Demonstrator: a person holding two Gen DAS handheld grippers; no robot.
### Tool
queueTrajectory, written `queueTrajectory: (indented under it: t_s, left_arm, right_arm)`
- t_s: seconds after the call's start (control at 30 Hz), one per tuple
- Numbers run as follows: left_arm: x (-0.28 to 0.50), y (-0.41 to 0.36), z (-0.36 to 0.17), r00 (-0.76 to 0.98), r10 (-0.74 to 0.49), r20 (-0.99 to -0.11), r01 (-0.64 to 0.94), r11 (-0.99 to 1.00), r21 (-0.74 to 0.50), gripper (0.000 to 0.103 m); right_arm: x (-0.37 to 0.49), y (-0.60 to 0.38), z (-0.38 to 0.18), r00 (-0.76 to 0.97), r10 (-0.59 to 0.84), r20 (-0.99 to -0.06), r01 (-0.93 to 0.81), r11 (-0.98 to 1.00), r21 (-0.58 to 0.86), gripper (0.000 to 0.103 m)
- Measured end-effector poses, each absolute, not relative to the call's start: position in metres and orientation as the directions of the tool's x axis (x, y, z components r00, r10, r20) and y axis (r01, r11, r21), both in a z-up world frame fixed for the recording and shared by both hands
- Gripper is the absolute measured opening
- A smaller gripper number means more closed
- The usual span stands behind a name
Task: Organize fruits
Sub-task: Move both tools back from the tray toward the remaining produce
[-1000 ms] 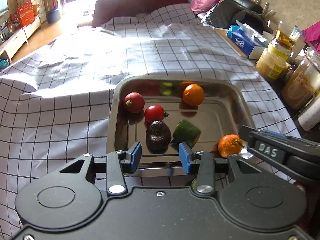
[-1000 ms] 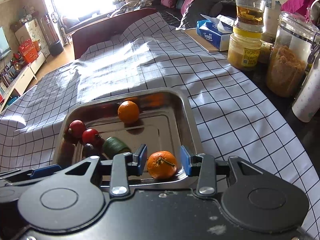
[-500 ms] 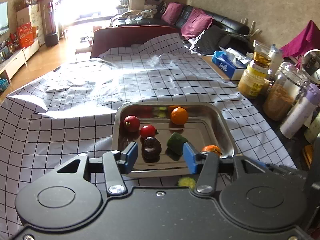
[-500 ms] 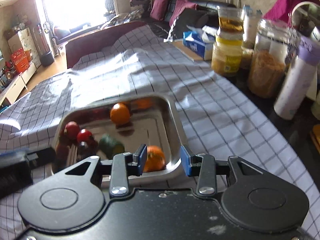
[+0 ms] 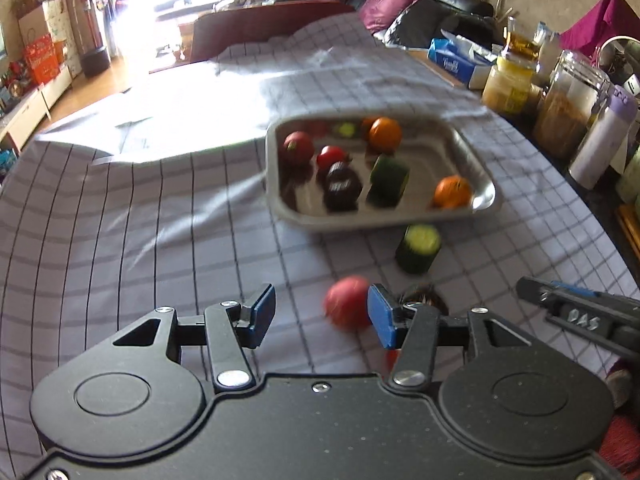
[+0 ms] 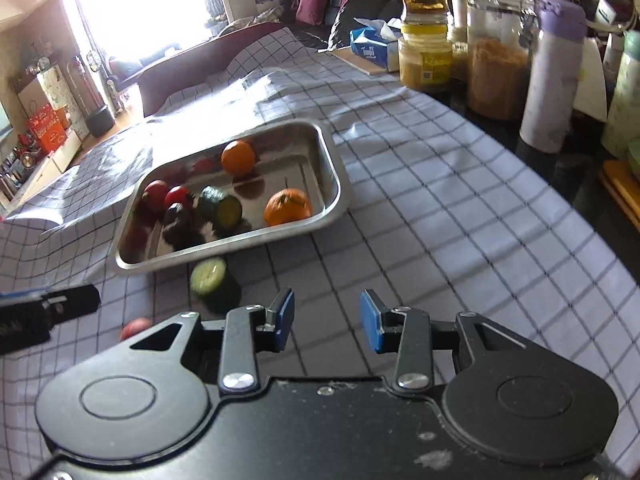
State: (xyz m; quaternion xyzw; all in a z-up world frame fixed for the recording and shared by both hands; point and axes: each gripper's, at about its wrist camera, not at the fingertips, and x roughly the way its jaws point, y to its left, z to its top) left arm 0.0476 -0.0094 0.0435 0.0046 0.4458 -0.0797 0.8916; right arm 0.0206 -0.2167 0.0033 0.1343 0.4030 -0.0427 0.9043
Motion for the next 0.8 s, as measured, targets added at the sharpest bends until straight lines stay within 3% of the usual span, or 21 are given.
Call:
queueTrajectory:
  t_s: [0.37, 0.8]
  left_arm:
    - [0.029, 0.003, 0.028, 0.589, -0.181, -0.788, 0.144, 0.982, -0.118, 0.058]
    - [0.052, 0.030, 0.005, 0.588, -0.117, -0.800, 0.019, 0.991, -0.132, 0.057]
  right_arm:
    - [-0.029, -0.194, -0.002, 0.718, 0.091, -0.690, 0.119, 0.961, 0.251, 0.040]
    - [-0.034, -0.144, -0.016, 0.722, 0.187, -0.666, -0.024, 0.969, 0.247, 0.040]
